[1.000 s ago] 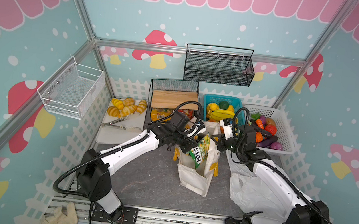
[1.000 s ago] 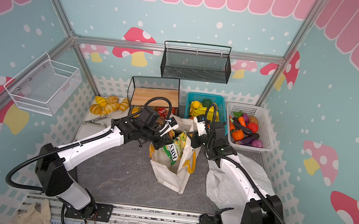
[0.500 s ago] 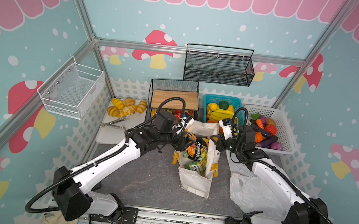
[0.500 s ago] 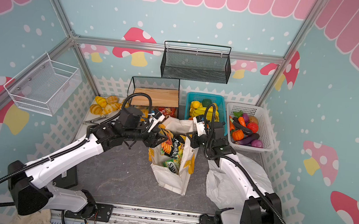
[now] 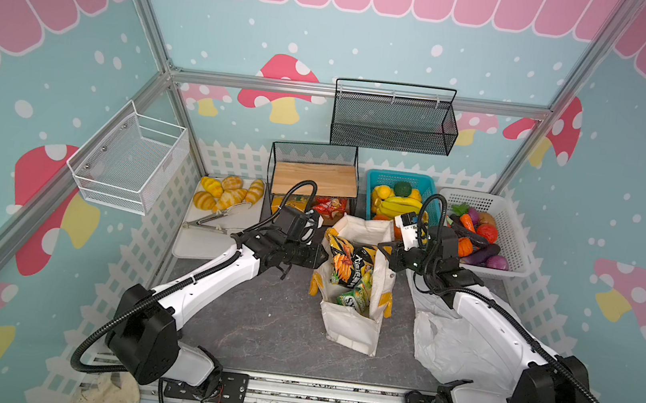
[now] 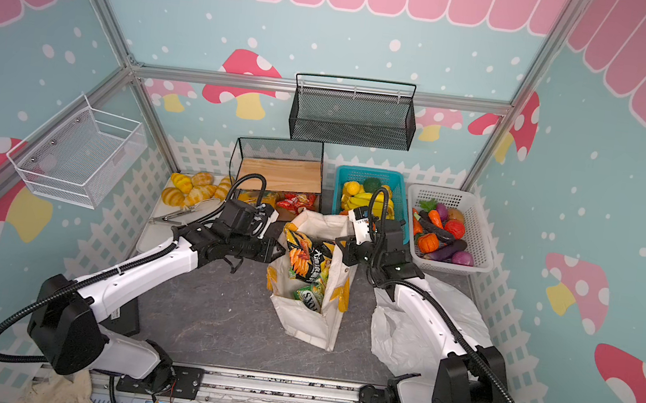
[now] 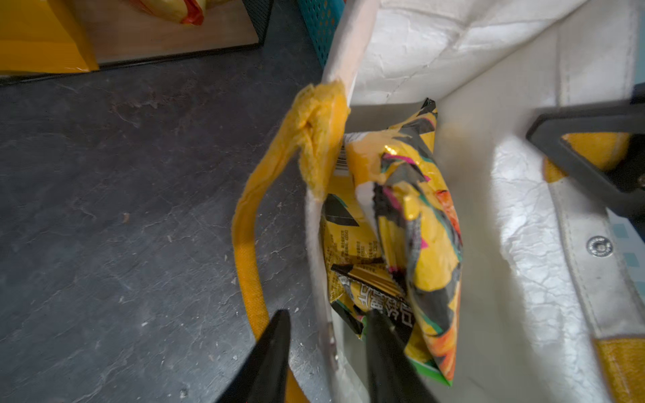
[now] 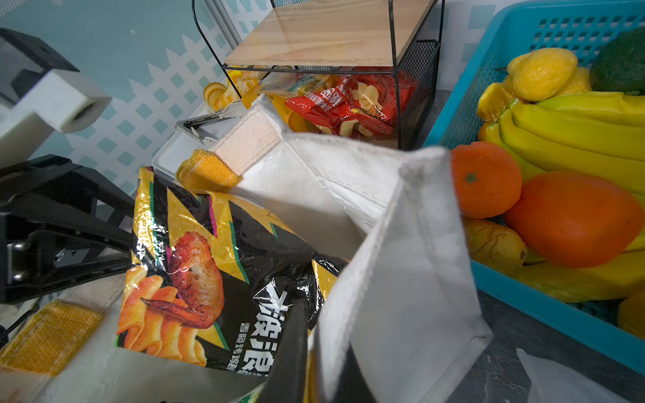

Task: Place the mixed food into the grocery bags and tie them

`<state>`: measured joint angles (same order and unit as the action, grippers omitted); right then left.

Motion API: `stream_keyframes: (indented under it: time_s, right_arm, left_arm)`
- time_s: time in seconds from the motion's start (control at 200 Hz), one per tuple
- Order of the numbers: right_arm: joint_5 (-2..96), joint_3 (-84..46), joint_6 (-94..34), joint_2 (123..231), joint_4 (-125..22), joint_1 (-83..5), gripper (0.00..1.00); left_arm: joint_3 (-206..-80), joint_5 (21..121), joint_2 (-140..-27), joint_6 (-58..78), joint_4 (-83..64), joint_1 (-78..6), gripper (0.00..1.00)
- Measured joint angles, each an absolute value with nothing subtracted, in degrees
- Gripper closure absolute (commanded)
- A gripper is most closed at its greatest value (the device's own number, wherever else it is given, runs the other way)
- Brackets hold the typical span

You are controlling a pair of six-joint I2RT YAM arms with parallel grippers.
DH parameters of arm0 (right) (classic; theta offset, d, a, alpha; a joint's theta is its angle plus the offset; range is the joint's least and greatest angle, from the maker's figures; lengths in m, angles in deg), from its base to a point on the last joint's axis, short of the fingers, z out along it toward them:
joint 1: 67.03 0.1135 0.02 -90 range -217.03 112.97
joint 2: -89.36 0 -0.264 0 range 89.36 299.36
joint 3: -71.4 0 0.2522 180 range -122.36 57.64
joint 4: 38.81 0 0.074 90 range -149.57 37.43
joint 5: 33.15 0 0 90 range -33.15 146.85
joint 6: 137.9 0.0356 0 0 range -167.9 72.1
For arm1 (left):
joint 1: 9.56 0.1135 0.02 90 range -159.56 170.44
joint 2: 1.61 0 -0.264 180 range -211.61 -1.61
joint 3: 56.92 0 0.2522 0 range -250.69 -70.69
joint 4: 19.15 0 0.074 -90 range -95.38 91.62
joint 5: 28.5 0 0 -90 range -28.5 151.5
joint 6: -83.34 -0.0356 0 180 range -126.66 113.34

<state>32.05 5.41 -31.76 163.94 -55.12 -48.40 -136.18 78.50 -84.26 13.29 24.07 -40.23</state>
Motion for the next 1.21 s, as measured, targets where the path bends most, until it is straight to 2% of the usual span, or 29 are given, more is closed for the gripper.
stream_keyframes:
  time_s: [0.05, 0.38, 0.495, 0.62, 1.026, 1.206]
  right_arm:
    - [32.64, 5.10, -32.50, 163.94, -56.17, -48.40, 0.95]
    - [41.14, -1.87, -38.79, 162.67, -70.73, -48.40, 0.95]
    - [47.04, -4.49, -40.21, 162.78, -77.02, -48.20, 0.96]
    - [51.98, -6.50, -41.26, 162.78, -80.06, -48.27, 0.96]
    - [38.10, -5.87, -39.69, 166.48, -74.18, -48.16, 0.96]
    - [35.90, -5.10, -38.77, 168.31, -70.79, -47.79, 0.96]
  left_arm:
    - [-136.29, 80.33, -84.15, 13.55, 24.11, -40.23, 1.00]
    - [-137.21, 93.93, -74.84, 12.11, 26.56, -41.48, 1.00]
    - [-138.52, 94.30, -74.97, 10.58, 28.66, -42.09, 1.00]
    - [-138.52, 92.16, -74.01, 10.62, 31.11, -39.21, 1.00]
    - [-138.43, 90.01, -78.29, 17.00, 28.96, -38.84, 1.00]
    - [-135.76, 86.08, -78.01, 19.41, 25.40, -38.31, 1.00]
